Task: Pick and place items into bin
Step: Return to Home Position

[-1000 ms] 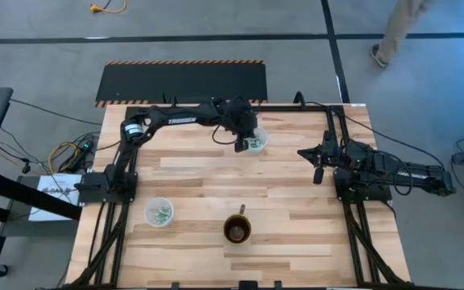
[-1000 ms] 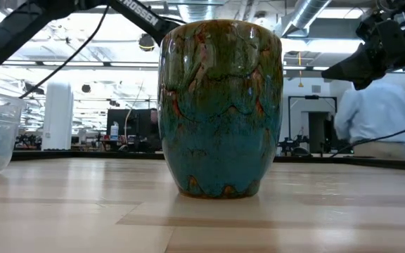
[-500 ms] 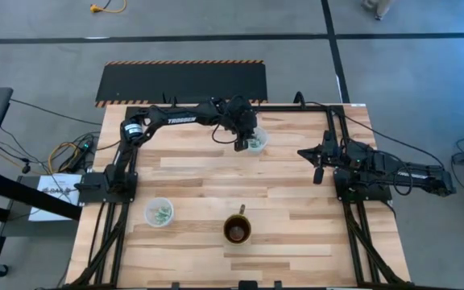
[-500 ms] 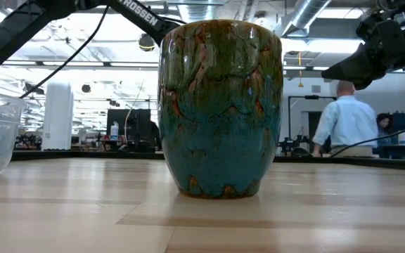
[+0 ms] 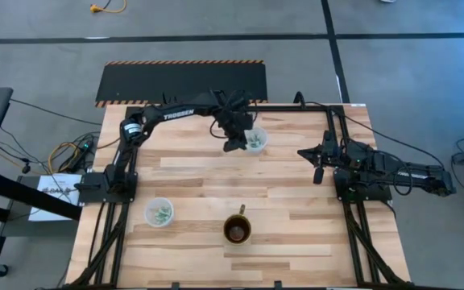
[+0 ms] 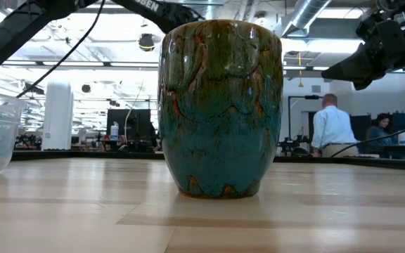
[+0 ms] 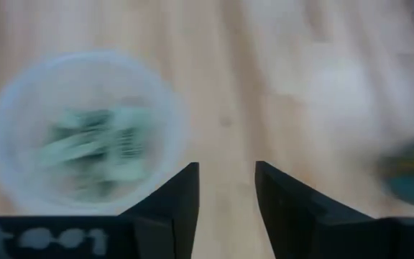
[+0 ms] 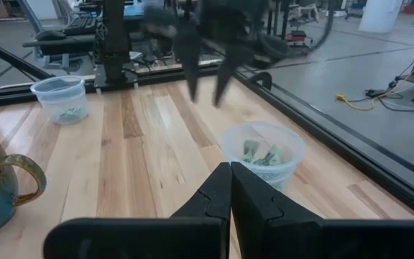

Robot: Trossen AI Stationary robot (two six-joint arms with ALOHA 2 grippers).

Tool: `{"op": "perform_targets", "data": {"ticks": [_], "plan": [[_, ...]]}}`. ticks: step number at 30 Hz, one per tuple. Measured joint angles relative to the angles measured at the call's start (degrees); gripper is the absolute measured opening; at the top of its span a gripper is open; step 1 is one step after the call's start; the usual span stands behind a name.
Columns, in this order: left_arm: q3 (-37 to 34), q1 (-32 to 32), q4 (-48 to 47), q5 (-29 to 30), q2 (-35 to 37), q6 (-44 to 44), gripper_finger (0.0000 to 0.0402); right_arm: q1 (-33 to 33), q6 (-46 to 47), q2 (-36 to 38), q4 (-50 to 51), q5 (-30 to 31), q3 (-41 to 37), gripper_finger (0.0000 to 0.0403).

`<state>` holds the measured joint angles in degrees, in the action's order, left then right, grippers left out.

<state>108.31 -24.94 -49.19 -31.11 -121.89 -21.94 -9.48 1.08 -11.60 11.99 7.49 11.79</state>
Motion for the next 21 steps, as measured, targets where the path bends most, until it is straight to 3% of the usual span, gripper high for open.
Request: {"op": "perform_targets", "data": {"ticks": [3,10,17,21], "plan": [[3.9,-0.2,-8.3,-4.7,0.1,-3.9,0.0110,0.0,0.0,0.0,0.0,0.0,0.0,0.0000],[10.5,-0.3,-18.6,-4.7,0.1,-11.1,0.0078,0.0,0.0,0.0,0.0,0.0,0.0,0.0000],[12.6,-0.3,-18.3,-4.0,0.1,-11.0,0.0060,0.0,0.0,0.0,0.0,0.0,0.0,0.0000],[12.7,-0.3,-15.1,-2.6,0.1,-5.2,0.0057,0.0,0.0,0.0,0.0,0.0,0.0,0.0000]]}}
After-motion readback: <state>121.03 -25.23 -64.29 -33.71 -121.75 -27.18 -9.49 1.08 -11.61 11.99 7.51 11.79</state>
